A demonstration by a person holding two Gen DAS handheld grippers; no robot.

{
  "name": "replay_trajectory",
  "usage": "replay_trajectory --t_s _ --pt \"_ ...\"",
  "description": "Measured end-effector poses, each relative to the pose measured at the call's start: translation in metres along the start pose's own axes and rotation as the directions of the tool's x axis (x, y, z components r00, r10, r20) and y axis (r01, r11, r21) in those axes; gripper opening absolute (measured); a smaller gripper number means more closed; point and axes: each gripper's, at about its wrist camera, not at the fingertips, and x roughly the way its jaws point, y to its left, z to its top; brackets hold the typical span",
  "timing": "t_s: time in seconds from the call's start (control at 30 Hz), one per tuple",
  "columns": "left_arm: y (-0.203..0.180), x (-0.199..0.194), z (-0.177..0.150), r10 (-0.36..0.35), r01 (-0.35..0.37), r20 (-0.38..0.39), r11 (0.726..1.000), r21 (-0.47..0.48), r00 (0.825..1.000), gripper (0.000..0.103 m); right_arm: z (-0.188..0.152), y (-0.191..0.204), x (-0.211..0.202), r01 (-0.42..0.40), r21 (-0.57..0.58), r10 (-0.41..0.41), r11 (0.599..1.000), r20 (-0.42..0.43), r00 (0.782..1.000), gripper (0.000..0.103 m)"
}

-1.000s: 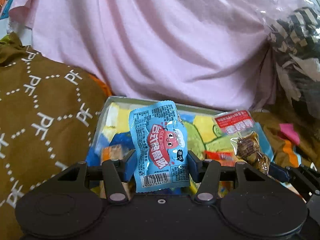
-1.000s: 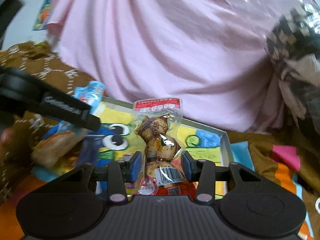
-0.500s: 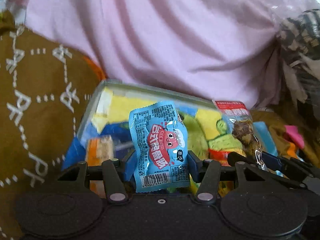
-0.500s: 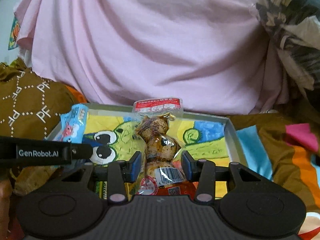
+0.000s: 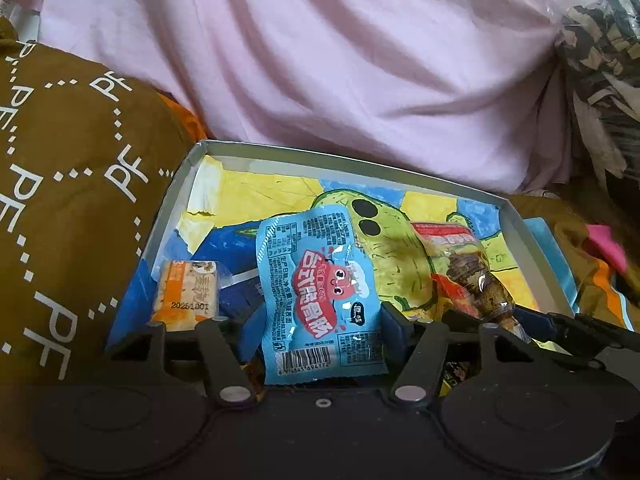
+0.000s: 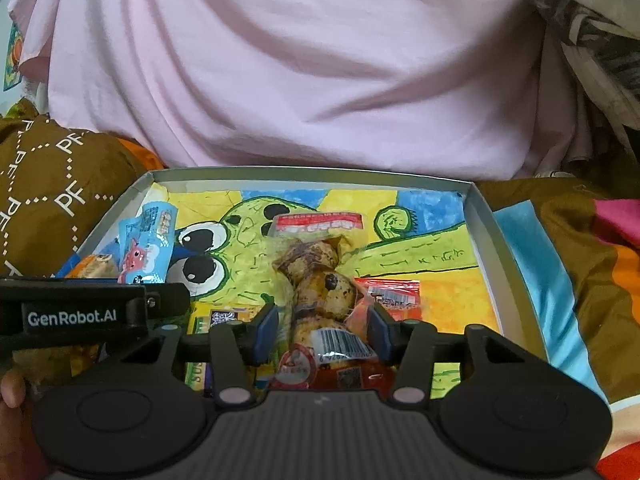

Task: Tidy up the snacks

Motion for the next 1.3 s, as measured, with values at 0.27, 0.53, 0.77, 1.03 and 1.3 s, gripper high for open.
replay_trajectory --t_s 0.27,0.53,0.77,1.03,1.3 --pt "0.0 -0.003 0.0 -0.024 0.024 0.033 1.0 -0.004 0.999 0.073 -0.001 -0.001 -0.004 0.017 -0.006 -0.017 1.0 0.036 0.999 0.063" --pt "-0.001 -0.006 -0.001 -0.015 0.016 0.062 1.0 -0.015 0.998 0.082 -0.001 0.001 -0.011 0.037 -0.035 -0.034 0.999 0.084 0.996 0.075" --pt "0.0 -0.008 -0.001 -0.008 0.009 0.068 1.0 -0.015 0.998 0.083 -0.002 0.0 -0.013 0.057 -0.041 -0.053 0.998 0.1 0.994 0.081" --pt "0.0 -0.013 0.001 0.008 -0.006 0.084 0.999 -0.032 0.996 0.09 -0.001 -0.008 -0.019 0.089 -0.019 -0.086 0.996 0.11 0.99 0.091" --pt "-0.008 -0.025 0.004 0.032 -0.031 0.118 0.999 -0.011 0.993 0.1 0.001 -0.016 -0.029 0.12 0.003 -0.12 0.993 0.135 0.984 0.1"
